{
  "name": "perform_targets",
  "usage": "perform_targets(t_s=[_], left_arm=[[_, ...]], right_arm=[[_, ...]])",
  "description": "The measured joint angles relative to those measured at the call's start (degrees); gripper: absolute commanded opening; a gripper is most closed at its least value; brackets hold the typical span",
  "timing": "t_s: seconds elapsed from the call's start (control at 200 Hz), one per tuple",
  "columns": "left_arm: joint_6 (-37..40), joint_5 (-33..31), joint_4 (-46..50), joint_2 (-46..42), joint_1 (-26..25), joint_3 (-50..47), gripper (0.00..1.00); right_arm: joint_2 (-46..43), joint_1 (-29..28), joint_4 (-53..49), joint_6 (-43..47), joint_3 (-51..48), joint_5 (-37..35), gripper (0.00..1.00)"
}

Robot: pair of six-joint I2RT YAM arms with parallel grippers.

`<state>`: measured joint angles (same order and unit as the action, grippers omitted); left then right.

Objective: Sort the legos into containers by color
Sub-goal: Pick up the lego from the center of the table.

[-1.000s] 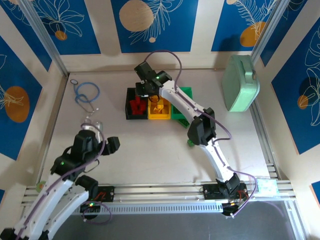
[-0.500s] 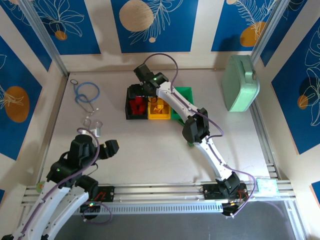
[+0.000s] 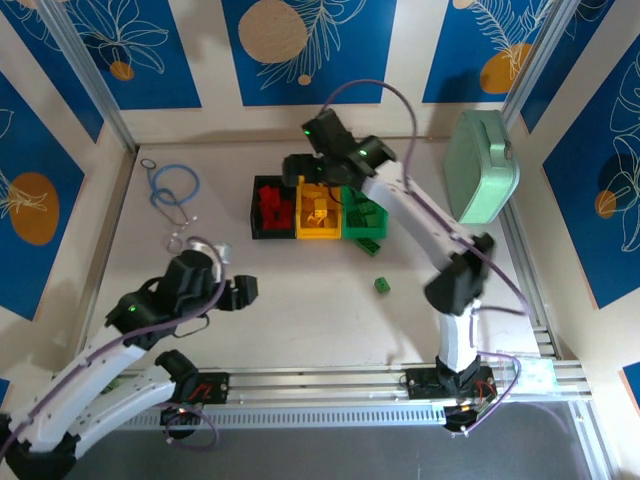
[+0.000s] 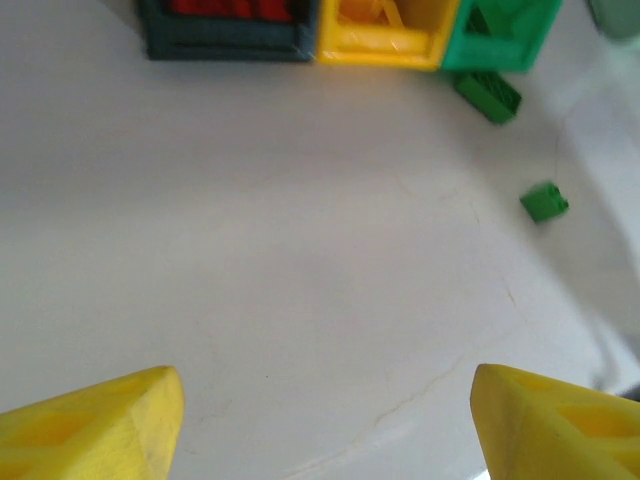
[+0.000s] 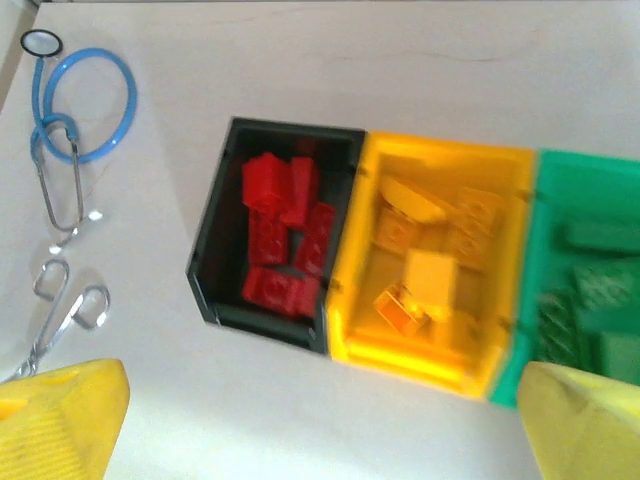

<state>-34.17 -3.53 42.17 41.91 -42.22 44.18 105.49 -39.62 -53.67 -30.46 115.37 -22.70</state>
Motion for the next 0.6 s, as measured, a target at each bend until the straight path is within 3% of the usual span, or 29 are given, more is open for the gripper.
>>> perform_targets(t_s=[0.145, 0.295, 0.43, 0.6], left_arm=[[0.00, -2.97, -5.90, 12.09, -10.19, 2.64, 0.76], [-0.50, -5.16, -12.00, 20.24, -17.35, 3.34, 0.76], [-2.45, -6.95, -16.06, 23.45, -21.81, 3.32, 0.76], [-5.44, -9.62, -18.69, 24.04, -26.69, 2.14, 0.76]], right_arm=[[-15.93, 5.01, 5.07, -1.20, -23.65, 1.11, 0.99], [-21.18, 13.33, 8.55, -0.87, -42.38, 4.42, 0.99], [-20.63, 15.02, 10.05, 0.70, -49.75, 6.64, 0.94], [-16.94, 15.72, 14.62, 2.82, -51.01, 8.90, 0.86]])
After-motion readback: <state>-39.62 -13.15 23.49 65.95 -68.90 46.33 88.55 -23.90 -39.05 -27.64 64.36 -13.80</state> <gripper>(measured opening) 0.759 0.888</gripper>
